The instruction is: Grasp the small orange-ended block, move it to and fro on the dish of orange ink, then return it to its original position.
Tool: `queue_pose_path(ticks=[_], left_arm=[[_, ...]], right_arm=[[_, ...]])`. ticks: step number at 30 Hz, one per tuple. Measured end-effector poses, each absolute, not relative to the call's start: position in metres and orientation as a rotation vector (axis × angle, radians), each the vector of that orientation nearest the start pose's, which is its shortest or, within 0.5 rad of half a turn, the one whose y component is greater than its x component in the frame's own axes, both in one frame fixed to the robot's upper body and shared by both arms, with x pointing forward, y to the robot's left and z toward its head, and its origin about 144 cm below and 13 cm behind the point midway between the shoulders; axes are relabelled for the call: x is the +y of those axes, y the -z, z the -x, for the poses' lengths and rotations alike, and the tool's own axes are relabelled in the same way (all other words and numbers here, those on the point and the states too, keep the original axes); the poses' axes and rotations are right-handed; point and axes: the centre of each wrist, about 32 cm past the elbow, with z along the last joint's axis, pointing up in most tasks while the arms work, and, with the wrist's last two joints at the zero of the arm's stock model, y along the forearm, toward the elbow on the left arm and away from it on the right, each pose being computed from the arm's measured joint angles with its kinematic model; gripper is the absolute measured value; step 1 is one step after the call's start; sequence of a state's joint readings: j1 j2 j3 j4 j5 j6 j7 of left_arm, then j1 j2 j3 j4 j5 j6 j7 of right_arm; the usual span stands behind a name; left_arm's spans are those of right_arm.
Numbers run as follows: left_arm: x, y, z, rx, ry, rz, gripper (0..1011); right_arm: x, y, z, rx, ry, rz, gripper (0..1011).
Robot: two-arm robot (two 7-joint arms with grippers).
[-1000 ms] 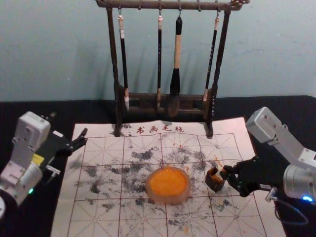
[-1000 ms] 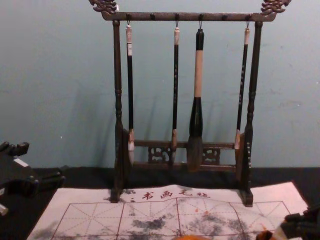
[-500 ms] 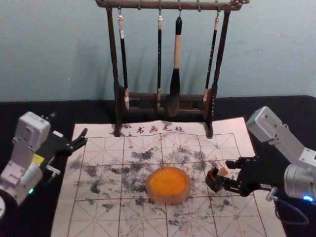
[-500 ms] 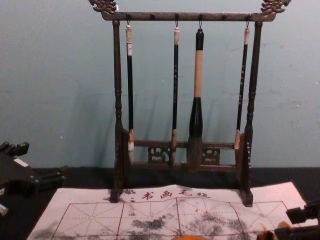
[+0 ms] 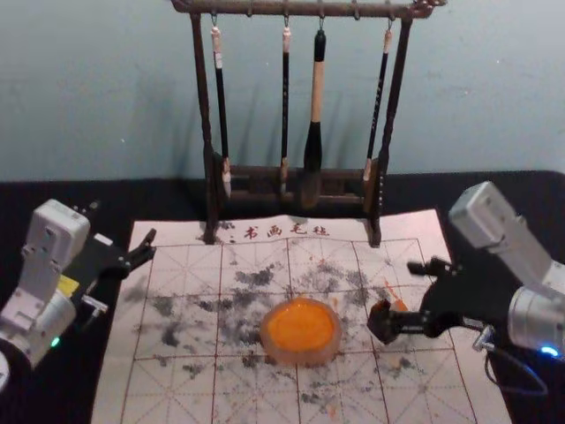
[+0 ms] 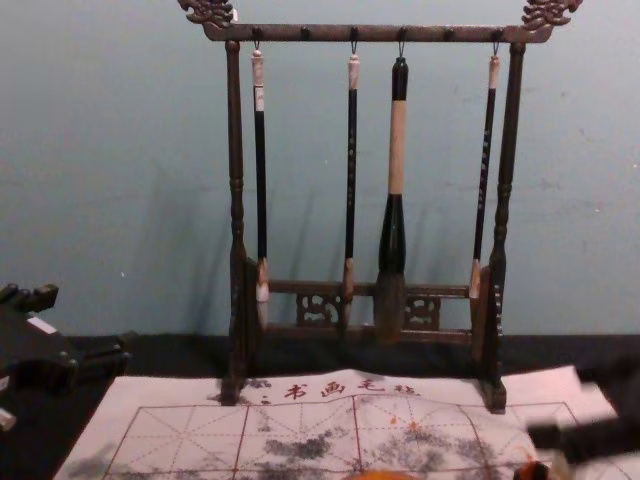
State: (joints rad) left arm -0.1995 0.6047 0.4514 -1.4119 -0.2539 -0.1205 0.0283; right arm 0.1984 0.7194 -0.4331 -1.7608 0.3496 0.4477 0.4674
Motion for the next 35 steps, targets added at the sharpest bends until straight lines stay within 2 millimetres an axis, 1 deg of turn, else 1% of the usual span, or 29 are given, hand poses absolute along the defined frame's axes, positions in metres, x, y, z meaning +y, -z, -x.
queue_pose_path(ticks=[2, 3, 5, 6, 8, 9, 11, 12, 15, 16, 21, 25, 35], left_arm=[[0.310, -1.140, -0.489, -0.285, -1.248, -0.305, 1010], [0.310, -1.140, -0.489, -0.285, -1.248, -0.304, 1010], [0.310, -1.140, -0.489, -0.285, -1.248, -0.304, 1010], [0.310, -1.140, -0.489, -0.285, -1.248, -0.305, 1010], [0.310, -1.140, -0.489, -0.285, -1.248, -0.304, 1010], [0.310, -1.140, -0.489, -0.285, -1.248, -0.304, 1010], [0.310, -1.140, -0.489, -0.285, -1.248, -0.304, 1010], [0.310, -1.140, -0.489, -0.285, -1.248, -0.304, 1010], [0.310, -1.140, -0.489, -0.285, -1.248, -0.305, 1010], [0.310, -1.140, -0.489, -0.285, -1.248, -0.304, 1010], [0.310, -1.140, -0.489, -0.285, -1.248, -0.305, 1010], [0.310, -1.140, -0.489, -0.285, -1.248, -0.305, 1010], [0.310, -1.140, -0.489, -0.285, -1.248, -0.304, 1010]], right_arm=[[-0.284, -1.231, -0.470, -0.024, 0.752, 0.505, 901], [-0.284, -1.229, -0.467, -0.068, 0.782, 0.448, 951], [-0.284, -1.225, -0.464, -0.117, 0.821, 0.395, 981], [-0.283, -1.221, -0.461, -0.177, 0.869, 0.347, 1000], [-0.282, -1.213, -0.458, -0.230, 0.922, 0.305, 1002], [-0.280, -1.204, -0.457, -0.275, 0.974, 0.275, 1002], [-0.279, -1.194, -0.456, -0.309, 1.025, 0.256, 1002], [-0.278, -1.185, -0.457, -0.335, 1.068, 0.245, 1002], [-0.277, -1.170, -0.458, -0.344, 1.128, 0.239, 1002], [-0.276, -1.162, -0.459, -0.338, 1.157, 0.238, 1002], [-0.274, -1.139, -0.460, -0.299, 1.217, 0.257, 1002], [-0.271, -1.130, -0.461, -0.277, 1.243, 0.280, 1002], [-0.272, -1.133, -0.461, -0.285, 1.236, 0.276, 1002]])
